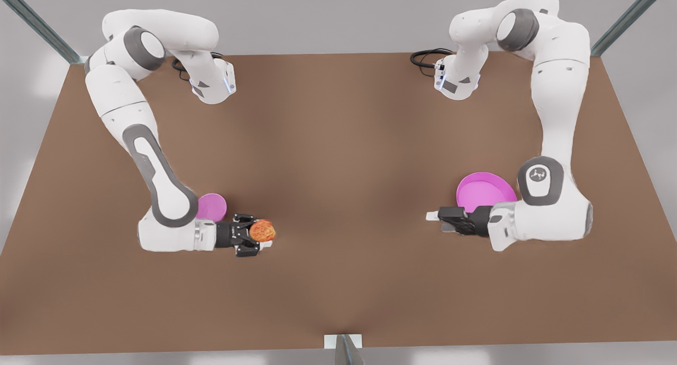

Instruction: Use the left arm to pick up the apple from the plate, transfer it to the gripper of the right arm, and then use the right arm to place it into the bowl

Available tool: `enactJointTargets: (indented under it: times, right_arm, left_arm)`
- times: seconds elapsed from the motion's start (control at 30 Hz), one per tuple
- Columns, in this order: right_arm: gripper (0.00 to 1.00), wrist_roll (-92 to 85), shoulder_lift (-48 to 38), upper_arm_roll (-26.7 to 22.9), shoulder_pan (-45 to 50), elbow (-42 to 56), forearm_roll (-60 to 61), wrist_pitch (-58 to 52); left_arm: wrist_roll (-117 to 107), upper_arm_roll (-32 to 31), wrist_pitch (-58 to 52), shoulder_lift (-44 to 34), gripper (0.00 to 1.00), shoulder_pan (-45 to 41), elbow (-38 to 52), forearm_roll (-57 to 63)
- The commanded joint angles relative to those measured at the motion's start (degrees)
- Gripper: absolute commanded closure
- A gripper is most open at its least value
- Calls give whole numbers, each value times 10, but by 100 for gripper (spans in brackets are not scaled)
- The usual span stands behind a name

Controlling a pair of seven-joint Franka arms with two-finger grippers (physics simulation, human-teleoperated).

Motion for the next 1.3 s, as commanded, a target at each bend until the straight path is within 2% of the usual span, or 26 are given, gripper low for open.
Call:
enactJointTargets:
  times: [0.0,0.03,0.07,0.1,0.13,0.17,0.33,0.8,1.1,1.13,1.17,1.27]
  right_arm:
    - [35,129,-18,0,-35,0,-227,-58]
    - [35,128,-22,0,-53,1,-276,-74]
    - [35,124,-27,0,-70,2,-335,-87]
    - [35,121,-30,0,-84,3,-383,-93]
    - [35,121,-35,-1,-92,3,-416,-97]
    - [35,116,-41,0,-107,3,-473,-113]
    - [34,95,-49,0,-128,2,-538,-126]
    - [34,161,-121,0,-96,-176,-547,32]
    - [34,185,-143,0,-95,-241,-551,87]
    - [26,186,-148,0,-96,-246,-551,88]
    - [0,186,-150,0,-96,-251,-551,91]
    - [0,186,-158,0,-99,-258,-551,90]
  left_arm:
    - [-204,-15,-228,-48,0,-10,0,327]
    - [-249,-53,-278,-69,0,-7,0,370]
    - [-283,-54,-294,-120,0,-23,-9,387]
    - [-268,103,-215,-221,0,-128,-128,358]
    - [-228,178,-162,-271,0,-179,-199,336]
    - [-212,181,-160,-271,0,-182,-203,355]
    - [-217,150,-198,-252,0,-187,-182,344]
    - [-215,140,-201,-246,0,-179,-183,327]
    - [-214,140,-215,-237,0,-179,-183,328]
    - [-214,140,-215,-237,0,-179,-183,328]
    - [-214,140,-215,-237,0,-179,-183,328]
    - [-214,140,-215,-237,0,-179,-183,329]
